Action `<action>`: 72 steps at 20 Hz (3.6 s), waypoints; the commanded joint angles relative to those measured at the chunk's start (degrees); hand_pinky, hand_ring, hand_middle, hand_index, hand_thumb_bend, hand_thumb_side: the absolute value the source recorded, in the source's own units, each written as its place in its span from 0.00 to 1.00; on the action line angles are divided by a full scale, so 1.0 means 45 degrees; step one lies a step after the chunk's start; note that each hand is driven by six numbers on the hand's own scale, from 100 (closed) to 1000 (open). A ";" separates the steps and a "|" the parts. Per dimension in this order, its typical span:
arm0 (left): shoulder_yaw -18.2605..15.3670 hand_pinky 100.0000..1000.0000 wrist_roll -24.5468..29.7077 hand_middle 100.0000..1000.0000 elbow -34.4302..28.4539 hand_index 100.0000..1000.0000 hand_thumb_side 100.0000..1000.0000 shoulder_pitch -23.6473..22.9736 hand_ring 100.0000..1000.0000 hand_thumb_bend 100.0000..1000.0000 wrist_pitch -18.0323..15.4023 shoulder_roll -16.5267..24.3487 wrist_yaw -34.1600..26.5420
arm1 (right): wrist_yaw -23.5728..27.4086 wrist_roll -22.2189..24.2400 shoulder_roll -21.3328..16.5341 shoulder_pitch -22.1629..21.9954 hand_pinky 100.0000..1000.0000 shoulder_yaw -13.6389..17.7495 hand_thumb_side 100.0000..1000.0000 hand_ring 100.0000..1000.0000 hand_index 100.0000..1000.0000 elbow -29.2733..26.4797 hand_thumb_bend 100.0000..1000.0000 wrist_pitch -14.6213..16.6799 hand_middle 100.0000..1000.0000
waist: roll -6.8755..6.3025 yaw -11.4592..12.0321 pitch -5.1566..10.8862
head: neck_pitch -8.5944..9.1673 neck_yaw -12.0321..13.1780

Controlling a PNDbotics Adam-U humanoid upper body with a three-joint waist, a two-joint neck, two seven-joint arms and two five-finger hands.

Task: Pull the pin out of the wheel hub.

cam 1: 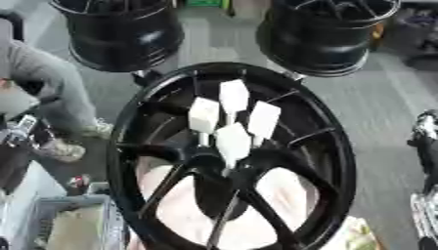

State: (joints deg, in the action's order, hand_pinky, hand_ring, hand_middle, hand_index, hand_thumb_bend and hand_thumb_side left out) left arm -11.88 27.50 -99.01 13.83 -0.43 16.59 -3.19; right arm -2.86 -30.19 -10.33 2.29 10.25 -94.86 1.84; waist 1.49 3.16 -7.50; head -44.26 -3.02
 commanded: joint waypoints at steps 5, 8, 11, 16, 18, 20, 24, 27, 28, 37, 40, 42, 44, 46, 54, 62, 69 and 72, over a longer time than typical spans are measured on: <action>0.1474 0.70 0.0271 0.66 0.0822 0.75 0.49 0.2728 0.64 0.00 -0.3140 0.3967 -0.1448 | 0.0052 0.0029 -0.0350 0.0067 0.44 0.0035 0.47 0.59 0.71 -0.0156 0.00 -0.0026 0.64 | -0.0169 -0.0204 0.0130 | 0.0031 -0.0007; 0.2537 0.72 0.0616 0.69 0.1492 0.78 0.37 0.4191 0.67 0.00 -0.4760 0.5405 -0.1746 | 0.0037 0.0056 -0.0403 0.0046 0.44 0.0012 0.47 0.59 0.71 -0.0146 0.00 -0.0031 0.64 | -0.0241 -0.0296 0.0165 | 0.0031 0.0022; 0.3774 0.75 0.1164 0.72 0.2179 0.81 0.31 0.5612 0.71 0.00 -0.6259 0.6356 -0.1538 | 0.0027 0.0092 -0.0457 0.0024 0.44 -0.0021 0.47 0.59 0.71 -0.0132 0.00 -0.0037 0.64 | -0.0302 -0.0372 0.0208 | 0.0031 0.0030; 0.6207 0.78 0.2878 0.75 0.3481 0.84 0.33 0.7940 0.74 0.02 -0.8641 0.6521 -0.0404 | 0.0008 0.0153 -0.0571 -0.0037 0.44 -0.0067 0.47 0.59 0.71 -0.0095 0.00 -0.0050 0.64 | -0.0424 -0.0516 0.0298 | 0.0031 0.0065; 0.6993 0.78 0.3833 0.75 0.4049 0.84 0.37 0.8687 0.74 0.06 -0.9414 0.6102 0.0027 | 0.0010 0.0158 -0.0607 -0.0075 0.44 -0.0067 0.47 0.59 0.71 -0.0076 0.00 -0.0057 0.64 | -0.0470 -0.0554 0.0323 | 0.0031 0.0050; 0.7646 0.78 0.4692 0.75 0.4695 0.84 0.38 0.9318 0.75 0.13 -1.0098 0.5586 0.0428 | 0.0012 0.0155 -0.0639 -0.0103 0.44 -0.0062 0.47 0.59 0.71 -0.0062 0.00 -0.0055 0.64 | -0.0510 -0.0573 0.0346 | 0.0031 0.0037; 0.8841 0.79 0.5393 0.75 0.5468 0.85 0.43 1.0168 0.75 0.24 -1.1332 0.4567 0.1784 | 0.0006 0.0165 -0.0684 -0.0120 0.44 -0.0068 0.47 0.59 0.71 -0.0047 0.00 -0.0046 0.64 | -0.0600 -0.0665 0.0360 | 0.0031 0.0052; 0.9660 0.78 0.5431 0.74 0.5476 0.85 0.48 1.0555 0.75 0.26 -1.1438 0.4009 0.2685 | 0.0004 0.0174 -0.0717 -0.0130 0.44 -0.0081 0.47 0.59 0.71 -0.0034 0.00 -0.0036 0.64 | -0.0698 -0.0756 0.0364 | 0.0031 0.0065; 0.9865 0.78 0.5434 0.73 0.5502 0.85 0.51 1.0637 0.74 0.28 -1.1445 0.3878 0.2923 | 0.0003 0.0178 -0.0723 -0.0129 0.44 -0.0086 0.47 0.59 0.71 -0.0032 0.00 -0.0027 0.64 | -0.0734 -0.0786 0.0369 | 0.0031 0.0074; 1.0642 0.76 0.5436 0.72 0.5893 0.85 0.50 1.0753 0.72 0.34 -1.1452 0.3448 0.4381 | -0.0011 0.0180 -0.0758 -0.0156 0.44 -0.0086 0.47 0.59 0.71 0.0003 0.00 0.0014 0.64 | -0.0898 -0.0868 0.0431 | 0.0031 0.0094; 1.0781 0.76 0.5436 0.71 0.5857 0.85 0.45 1.0717 0.71 0.37 -1.1452 0.3497 0.4727 | -0.0015 0.0172 -0.0761 -0.0159 0.44 -0.0076 0.47 0.59 0.71 0.0009 0.00 0.0020 0.64 | -0.0910 -0.0865 0.0444 | 0.0031 0.0116; 1.0827 0.75 0.5436 0.71 0.5870 0.85 0.45 1.0698 0.70 0.38 -1.1452 0.3495 0.4924 | -0.0021 0.0173 -0.0762 -0.0153 0.44 -0.0076 0.47 0.59 0.71 0.0008 0.00 0.0023 0.64 | -0.0915 -0.0862 0.0449 | 0.0031 0.0126; 1.0937 0.75 0.5436 0.70 0.5927 0.85 0.46 1.0671 0.69 0.40 -1.1452 0.3487 0.5210 | -0.0024 0.0186 -0.0761 -0.0150 0.44 -0.0084 0.47 0.59 0.71 0.0013 0.00 0.0023 0.64 | -0.0913 -0.0875 0.0451 | 0.0031 0.0134; 1.1024 0.74 0.5436 0.69 0.5942 0.85 0.48 1.0648 0.68 0.41 -1.1452 0.3504 0.5419 | -0.0024 0.0181 -0.0764 -0.0155 0.44 -0.0073 0.47 0.59 0.71 0.0020 0.00 0.0018 0.64 | -0.0906 -0.0882 0.0453 | 0.0031 0.0137; 1.1291 0.73 0.5436 0.67 0.5712 0.84 0.55 1.0417 0.66 0.45 -1.1452 0.3959 0.5751 | -0.0039 0.0172 -0.0793 -0.0156 0.44 -0.0050 0.47 0.59 0.71 0.0030 0.00 0.0011 0.64 | -0.0913 -0.0819 0.0480 | 0.0031 0.0134; 1.1326 0.73 0.5436 0.67 0.5570 0.84 0.56 0.9963 0.66 0.45 -1.1452 0.4426 0.6048 | -0.0052 0.0165 -0.0805 -0.0160 0.44 -0.0034 0.47 0.59 0.71 0.0046 0.00 -0.0005 0.64 | -0.0863 -0.0669 0.0530 | 0.0031 0.0136; 1.1077 0.74 0.5436 0.70 0.5927 0.86 0.57 0.9943 0.68 0.42 -1.1452 0.4036 0.5970 | -0.0038 0.0198 -0.0760 -0.0160 0.44 -0.0050 0.47 0.59 0.71 0.0054 0.00 -0.0016 0.64 | -0.0758 -0.0668 0.0534 | 0.0031 0.0171; 1.1064 0.74 0.5436 0.71 0.6055 0.86 0.58 0.9957 0.68 0.41 -1.1452 0.3868 0.5941 | -0.0030 0.0183 -0.0756 -0.0161 0.44 -0.0038 0.47 0.59 0.71 0.0053 0.00 -0.0020 0.64 | -0.0752 -0.0706 0.0518 | 0.0031 0.0188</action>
State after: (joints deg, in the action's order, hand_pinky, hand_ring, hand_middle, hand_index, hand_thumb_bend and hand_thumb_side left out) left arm 38.96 32.03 -71.69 57.55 -31.86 33.41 23.79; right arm -2.91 -29.43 -12.49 1.33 9.87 -94.10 1.69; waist -2.05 0.00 -5.95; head -44.26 -2.29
